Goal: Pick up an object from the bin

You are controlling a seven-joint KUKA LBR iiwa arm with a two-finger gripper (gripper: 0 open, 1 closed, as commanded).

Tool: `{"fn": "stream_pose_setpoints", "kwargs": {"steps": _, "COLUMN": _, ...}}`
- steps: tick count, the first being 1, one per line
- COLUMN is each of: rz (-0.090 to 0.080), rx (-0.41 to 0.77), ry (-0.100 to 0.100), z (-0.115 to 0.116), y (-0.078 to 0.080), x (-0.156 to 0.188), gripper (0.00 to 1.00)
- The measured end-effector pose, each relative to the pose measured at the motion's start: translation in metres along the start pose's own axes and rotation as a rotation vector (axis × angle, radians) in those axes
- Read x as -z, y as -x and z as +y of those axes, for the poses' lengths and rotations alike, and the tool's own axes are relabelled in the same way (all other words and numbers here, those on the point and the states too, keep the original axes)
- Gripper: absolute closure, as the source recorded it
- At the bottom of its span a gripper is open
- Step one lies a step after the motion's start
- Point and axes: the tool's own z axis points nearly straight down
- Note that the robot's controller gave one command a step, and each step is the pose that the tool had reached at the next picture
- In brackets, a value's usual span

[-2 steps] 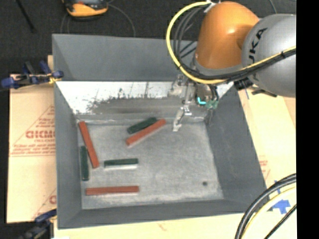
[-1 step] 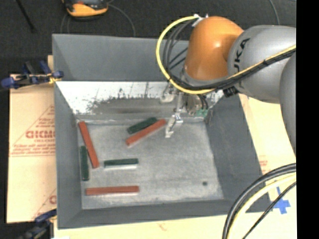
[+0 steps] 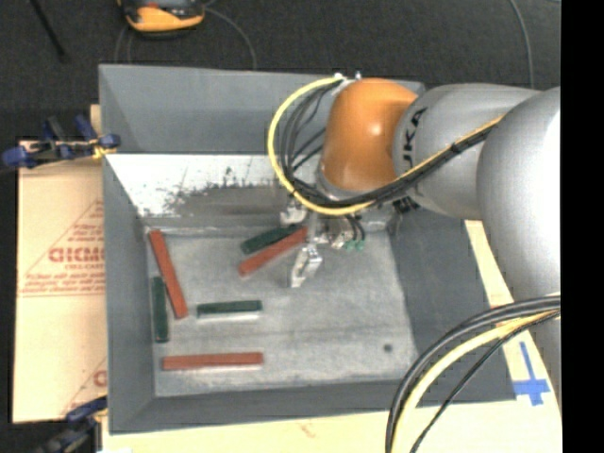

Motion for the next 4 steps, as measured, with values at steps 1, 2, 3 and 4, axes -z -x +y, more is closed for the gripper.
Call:
{"fn": "stream_pose_setpoints", "kwargs": {"steps": 1, "rz": 0.002, "rx": -0.022, "ry": 0.001, "z": 0.045, "y": 0.007, "x": -0.002, "gripper": 0.0}}
{"fn": "stream_pose_setpoints", "kwargs": {"steps": 2, "rz": 0.001, "rx": -0.099, "ry": 0.007, "z": 0.026, "y": -0.001, "x": -0.025, "gripper": 1.0}}
{"fn": "stream_pose_setpoints", "kwargs": {"steps": 3, "rz": 0.0, "rx": -0.099, "ry": 0.006, "z": 0.026, "y": -0.001, "x": -0.025, "gripper": 1.0}}
{"fn": "stream_pose_setpoints", "kwargs": {"steps": 4, "rz": 0.001, "rx": -0.028, "ry": 0.0, "z": 0.035, "y": -0.001, "x": 0.115, "gripper": 1.0}}
